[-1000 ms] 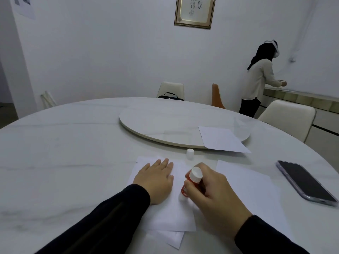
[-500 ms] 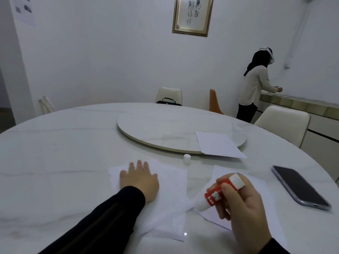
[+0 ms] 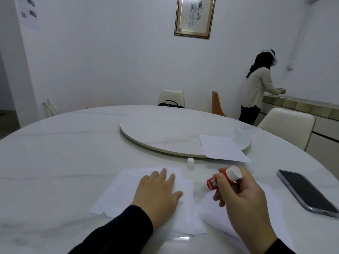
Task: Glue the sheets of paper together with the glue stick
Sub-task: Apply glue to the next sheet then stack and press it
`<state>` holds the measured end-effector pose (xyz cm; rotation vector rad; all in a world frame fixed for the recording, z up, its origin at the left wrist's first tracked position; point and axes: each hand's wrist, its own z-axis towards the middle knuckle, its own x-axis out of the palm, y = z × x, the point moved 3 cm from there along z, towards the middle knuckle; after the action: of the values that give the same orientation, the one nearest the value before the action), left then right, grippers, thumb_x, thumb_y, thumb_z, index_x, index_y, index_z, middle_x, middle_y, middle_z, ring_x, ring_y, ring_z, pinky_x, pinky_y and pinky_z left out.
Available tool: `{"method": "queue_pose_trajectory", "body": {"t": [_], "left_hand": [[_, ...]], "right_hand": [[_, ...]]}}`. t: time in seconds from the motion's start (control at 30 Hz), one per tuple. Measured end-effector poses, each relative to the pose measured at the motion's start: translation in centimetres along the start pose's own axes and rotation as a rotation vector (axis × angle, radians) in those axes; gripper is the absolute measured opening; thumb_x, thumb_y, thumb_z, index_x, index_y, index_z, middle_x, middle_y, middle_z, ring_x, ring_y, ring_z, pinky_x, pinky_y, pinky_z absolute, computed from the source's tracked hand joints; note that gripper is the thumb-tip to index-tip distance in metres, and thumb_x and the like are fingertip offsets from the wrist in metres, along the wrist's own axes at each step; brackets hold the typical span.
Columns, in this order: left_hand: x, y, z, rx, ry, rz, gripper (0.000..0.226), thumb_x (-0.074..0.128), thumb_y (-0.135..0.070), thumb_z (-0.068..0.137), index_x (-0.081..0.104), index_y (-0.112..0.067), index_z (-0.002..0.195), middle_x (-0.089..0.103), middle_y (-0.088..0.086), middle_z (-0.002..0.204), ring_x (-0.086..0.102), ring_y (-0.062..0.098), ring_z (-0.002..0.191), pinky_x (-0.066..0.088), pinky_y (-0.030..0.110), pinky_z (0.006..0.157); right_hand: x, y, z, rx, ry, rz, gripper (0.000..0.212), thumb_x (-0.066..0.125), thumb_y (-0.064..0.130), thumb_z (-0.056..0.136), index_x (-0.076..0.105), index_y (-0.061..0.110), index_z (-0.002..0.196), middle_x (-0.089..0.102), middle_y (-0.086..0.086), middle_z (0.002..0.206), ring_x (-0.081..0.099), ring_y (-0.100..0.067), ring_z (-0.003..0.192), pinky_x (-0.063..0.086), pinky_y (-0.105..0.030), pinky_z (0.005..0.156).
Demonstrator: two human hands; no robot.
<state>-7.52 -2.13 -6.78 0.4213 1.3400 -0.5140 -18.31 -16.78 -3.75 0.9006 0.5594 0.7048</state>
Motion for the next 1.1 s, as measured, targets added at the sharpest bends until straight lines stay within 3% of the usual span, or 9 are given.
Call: {"method": "queue_pose_trajectory", "body": {"t": [0.07, 0.17, 0.3, 0.37, 0.57, 0.77, 0.87, 0.97, 1.1], "left_hand": [[0.6, -0.4, 0.4, 0.081, 0.036, -0.122, 0.056, 0.024, -0.043, 0.096, 0.014, -0.025, 0.149, 0.007, -0.002, 0.160, 0.008, 0.018, 0.146, 0.009, 0.036, 0.117], [1.7, -0.4, 0.6, 0.126, 0.112, -0.184, 0.054, 0.020, -0.035, 0.098, 0.009, -0.025, 0.150, 0.001, -0.006, 0.160, 0.000, 0.013, 0.147, 0.001, 0.033, 0.118], [2.0, -0.1, 0.8, 0.134, 0.164, -0.191, 0.052, 0.016, -0.031, 0.099, 0.006, -0.025, 0.150, 0.000, -0.006, 0.160, 0.000, 0.013, 0.147, 0.001, 0.033, 0.118], [1.9, 0.0, 0.9, 0.138, 0.183, -0.186, 0.052, 0.015, -0.030, 0.100, 0.005, -0.025, 0.150, -0.002, -0.006, 0.160, -0.001, 0.013, 0.147, 0.001, 0.033, 0.118], [1.9, 0.0, 1.1, 0.137, 0.220, -0.199, 0.052, 0.016, -0.031, 0.099, 0.003, -0.026, 0.150, -0.004, -0.006, 0.160, -0.002, 0.012, 0.147, 0.001, 0.033, 0.119], [1.8, 0.0, 1.4, 0.143, 0.260, -0.174, 0.053, 0.015, -0.033, 0.099, 0.003, -0.025, 0.150, -0.005, -0.005, 0.160, -0.003, 0.013, 0.147, 0.001, 0.034, 0.118], [2.0, 0.1, 1.3, 0.142, 0.266, -0.176, 0.053, 0.015, -0.034, 0.099, 0.002, -0.026, 0.150, -0.004, -0.006, 0.160, -0.003, 0.013, 0.147, 0.000, 0.034, 0.118], [2.0, 0.4, 1.3, 0.076, 0.237, -0.180, 0.053, 0.015, -0.034, 0.099, 0.003, -0.024, 0.150, -0.004, -0.005, 0.160, -0.002, 0.014, 0.147, 0.002, 0.035, 0.118], [1.2, 2.1, 1.5, -0.112, 0.243, 0.106, 0.050, 0.018, -0.033, 0.098, 0.015, -0.024, 0.147, 0.005, 0.007, 0.159, 0.016, 0.030, 0.143, 0.023, 0.046, 0.110]], "right_hand": [[0.9, 0.4, 1.2, -0.010, 0.089, -0.002, 0.004, 0.060, 0.021, 0.082, 0.064, 0.024, 0.082, 0.073, 0.002, 0.071, 0.066, -0.014, 0.055, 0.052, -0.020, 0.051], [2.7, -0.4, 2.9, 0.022, 0.202, -0.081, 0.010, 0.059, 0.015, 0.085, 0.062, 0.024, 0.082, 0.073, 0.002, 0.073, 0.067, -0.013, 0.059, 0.053, -0.019, 0.055], [4.4, -2.4, 3.3, 0.082, 0.283, -0.208, 0.004, 0.055, 0.019, 0.086, 0.059, 0.017, 0.087, 0.070, -0.013, 0.082, 0.065, -0.032, 0.074, 0.054, -0.043, 0.070], [4.3, -2.7, 3.1, 0.049, 0.295, -0.249, 0.005, 0.054, 0.020, 0.086, 0.057, 0.016, 0.087, 0.069, -0.014, 0.082, 0.063, -0.034, 0.075, 0.053, -0.044, 0.071], [3.3, -1.0, 0.8, -0.120, 0.384, -0.344, 0.017, 0.054, 0.027, 0.083, 0.054, 0.009, 0.083, 0.066, -0.008, 0.075, 0.060, -0.024, 0.070, 0.051, -0.041, 0.066], [2.1, 0.1, -2.3, -0.173, 0.428, -0.261, 0.013, 0.052, 0.035, 0.075, 0.056, 0.023, 0.077, 0.062, 0.000, 0.075, 0.056, -0.018, 0.068, 0.047, -0.024, 0.058], [1.9, 0.3, -2.6, -0.147, 0.444, -0.212, 0.014, 0.052, 0.036, 0.071, 0.058, 0.023, 0.075, 0.063, -0.002, 0.074, 0.056, -0.019, 0.062, 0.047, -0.026, 0.055], [1.3, -0.3, -1.9, 0.011, 0.320, 0.046, 0.002, 0.060, 0.018, 0.076, 0.061, 0.016, 0.075, 0.062, -0.009, 0.061, 0.049, -0.013, 0.043, 0.041, -0.026, 0.042], [-1.0, -1.5, -0.9, 0.163, -0.001, 0.264, 0.017, 0.051, 0.003, 0.091, 0.060, 0.010, 0.078, 0.061, -0.015, 0.056, 0.045, -0.015, 0.040, 0.036, -0.022, 0.036]]}}
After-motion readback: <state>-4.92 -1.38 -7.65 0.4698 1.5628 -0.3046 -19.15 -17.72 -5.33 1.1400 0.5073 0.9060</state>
